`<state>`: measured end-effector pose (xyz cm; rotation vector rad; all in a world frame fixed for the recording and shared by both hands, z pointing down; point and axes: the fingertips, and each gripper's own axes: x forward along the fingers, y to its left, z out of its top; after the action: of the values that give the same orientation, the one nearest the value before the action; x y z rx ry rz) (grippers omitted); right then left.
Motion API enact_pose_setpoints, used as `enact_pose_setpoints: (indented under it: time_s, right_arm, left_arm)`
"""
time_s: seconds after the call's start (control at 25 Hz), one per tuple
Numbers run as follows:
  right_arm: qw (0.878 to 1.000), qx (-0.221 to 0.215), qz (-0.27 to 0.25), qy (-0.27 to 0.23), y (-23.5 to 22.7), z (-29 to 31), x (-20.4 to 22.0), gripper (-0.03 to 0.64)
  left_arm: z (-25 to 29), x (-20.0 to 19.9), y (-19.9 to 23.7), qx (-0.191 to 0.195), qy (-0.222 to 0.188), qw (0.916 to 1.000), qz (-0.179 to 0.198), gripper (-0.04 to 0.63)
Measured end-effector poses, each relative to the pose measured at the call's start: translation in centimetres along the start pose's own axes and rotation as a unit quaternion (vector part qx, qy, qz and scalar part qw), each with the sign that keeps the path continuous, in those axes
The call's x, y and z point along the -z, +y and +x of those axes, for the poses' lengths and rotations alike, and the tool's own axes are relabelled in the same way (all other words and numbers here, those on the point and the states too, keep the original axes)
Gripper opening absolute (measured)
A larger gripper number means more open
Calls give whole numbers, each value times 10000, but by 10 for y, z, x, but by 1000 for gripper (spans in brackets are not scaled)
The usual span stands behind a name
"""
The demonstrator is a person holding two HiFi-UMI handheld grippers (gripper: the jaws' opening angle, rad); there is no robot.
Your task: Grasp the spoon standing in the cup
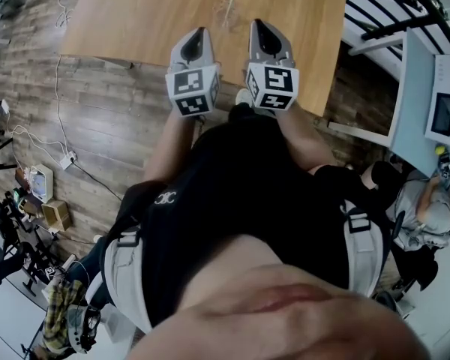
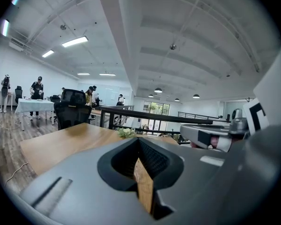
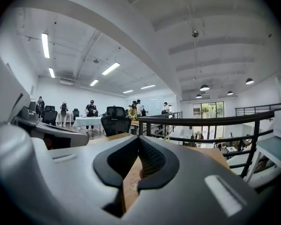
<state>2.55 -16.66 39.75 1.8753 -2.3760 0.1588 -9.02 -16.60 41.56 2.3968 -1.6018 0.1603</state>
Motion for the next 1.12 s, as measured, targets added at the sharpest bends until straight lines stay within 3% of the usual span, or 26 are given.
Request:
enact_pose_setpoints:
  time_s: [0.32,0.64,0.88,1.12]
  right_arm:
    - [9981,-94,-609,1,-24,49,-5,0]
    - [9995,-90,-267,174,-87,85,9,0]
    - [9990,-367,24,266,-121,95,24,0]
    - [9956,-683,263,590,-122,108,47,0]
  left_arm:
    - [61,-16,-3,-121,58,9999,68,12]
    - [126,-7,-28,-174,434,9985,281,12]
    - [167,-11,-55,-273,544,9970,488,12]
    - [180,1,-56,-323,799,9944,610,12]
